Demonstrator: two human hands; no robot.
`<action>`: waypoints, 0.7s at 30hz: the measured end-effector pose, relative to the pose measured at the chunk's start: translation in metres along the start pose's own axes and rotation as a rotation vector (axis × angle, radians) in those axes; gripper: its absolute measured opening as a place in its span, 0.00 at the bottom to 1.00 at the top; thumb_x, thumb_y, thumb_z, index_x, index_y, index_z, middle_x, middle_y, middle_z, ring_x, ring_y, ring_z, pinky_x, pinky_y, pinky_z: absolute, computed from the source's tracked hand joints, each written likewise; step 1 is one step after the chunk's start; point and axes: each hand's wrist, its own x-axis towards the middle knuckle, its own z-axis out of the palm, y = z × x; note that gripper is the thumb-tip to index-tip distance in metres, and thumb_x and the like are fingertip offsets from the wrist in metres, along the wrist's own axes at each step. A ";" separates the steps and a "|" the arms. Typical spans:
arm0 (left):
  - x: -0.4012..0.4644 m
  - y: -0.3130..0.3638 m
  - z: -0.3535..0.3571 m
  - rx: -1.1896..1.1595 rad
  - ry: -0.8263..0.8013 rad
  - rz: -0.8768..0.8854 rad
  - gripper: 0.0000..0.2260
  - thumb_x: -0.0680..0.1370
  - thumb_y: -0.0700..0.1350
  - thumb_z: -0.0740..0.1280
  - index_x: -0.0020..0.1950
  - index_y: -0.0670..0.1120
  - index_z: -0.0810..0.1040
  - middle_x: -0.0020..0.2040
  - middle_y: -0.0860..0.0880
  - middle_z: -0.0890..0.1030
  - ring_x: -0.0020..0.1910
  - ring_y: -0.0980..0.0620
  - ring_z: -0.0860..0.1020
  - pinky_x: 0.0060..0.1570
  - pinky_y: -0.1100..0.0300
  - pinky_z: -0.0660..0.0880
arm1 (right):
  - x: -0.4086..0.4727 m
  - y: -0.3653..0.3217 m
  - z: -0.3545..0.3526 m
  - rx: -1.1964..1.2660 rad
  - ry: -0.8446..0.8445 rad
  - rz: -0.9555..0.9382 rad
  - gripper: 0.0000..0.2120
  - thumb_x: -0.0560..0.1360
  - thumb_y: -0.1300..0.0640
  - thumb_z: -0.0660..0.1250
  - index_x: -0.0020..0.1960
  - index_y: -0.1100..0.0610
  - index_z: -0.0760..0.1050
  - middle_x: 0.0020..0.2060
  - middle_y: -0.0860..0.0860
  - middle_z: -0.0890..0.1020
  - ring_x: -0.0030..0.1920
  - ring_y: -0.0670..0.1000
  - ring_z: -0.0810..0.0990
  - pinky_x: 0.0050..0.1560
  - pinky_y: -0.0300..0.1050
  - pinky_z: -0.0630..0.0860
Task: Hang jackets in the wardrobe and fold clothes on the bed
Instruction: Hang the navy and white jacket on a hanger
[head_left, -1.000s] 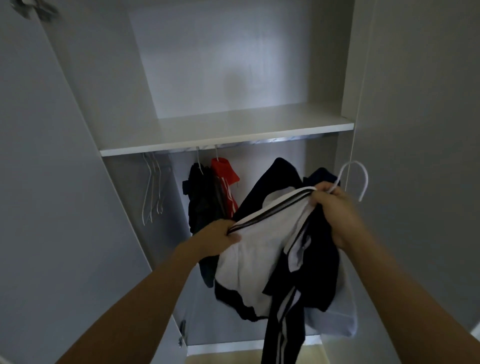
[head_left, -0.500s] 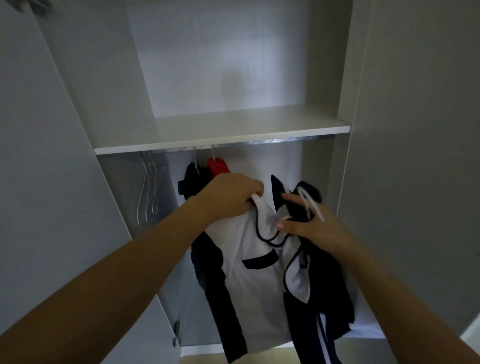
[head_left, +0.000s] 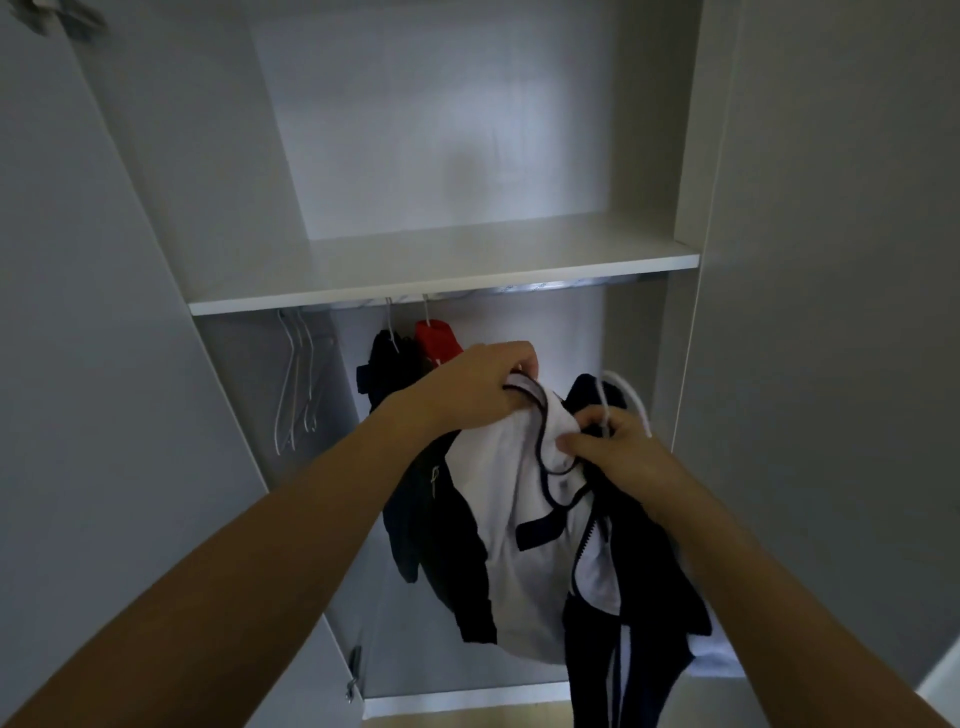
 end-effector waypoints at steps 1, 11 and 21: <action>-0.001 -0.010 0.000 0.018 -0.004 -0.039 0.06 0.76 0.44 0.69 0.51 0.48 0.75 0.45 0.52 0.79 0.44 0.55 0.77 0.45 0.57 0.74 | 0.001 0.001 -0.002 0.040 0.013 0.017 0.03 0.71 0.60 0.73 0.42 0.58 0.79 0.39 0.56 0.82 0.41 0.53 0.80 0.46 0.47 0.77; -0.072 -0.077 0.101 -1.098 -0.127 -0.853 0.34 0.67 0.60 0.76 0.69 0.50 0.72 0.65 0.49 0.78 0.62 0.46 0.76 0.58 0.50 0.76 | 0.000 0.018 -0.008 0.094 -0.001 -0.032 0.12 0.74 0.64 0.68 0.35 0.53 0.72 0.28 0.45 0.76 0.30 0.42 0.74 0.31 0.31 0.71; -0.038 -0.054 0.097 -1.145 0.197 -0.865 0.26 0.75 0.33 0.67 0.72 0.43 0.67 0.67 0.42 0.74 0.65 0.40 0.73 0.67 0.43 0.71 | -0.006 0.037 -0.011 0.013 0.044 -0.040 0.07 0.64 0.51 0.69 0.33 0.48 0.71 0.29 0.45 0.74 0.31 0.44 0.74 0.37 0.40 0.72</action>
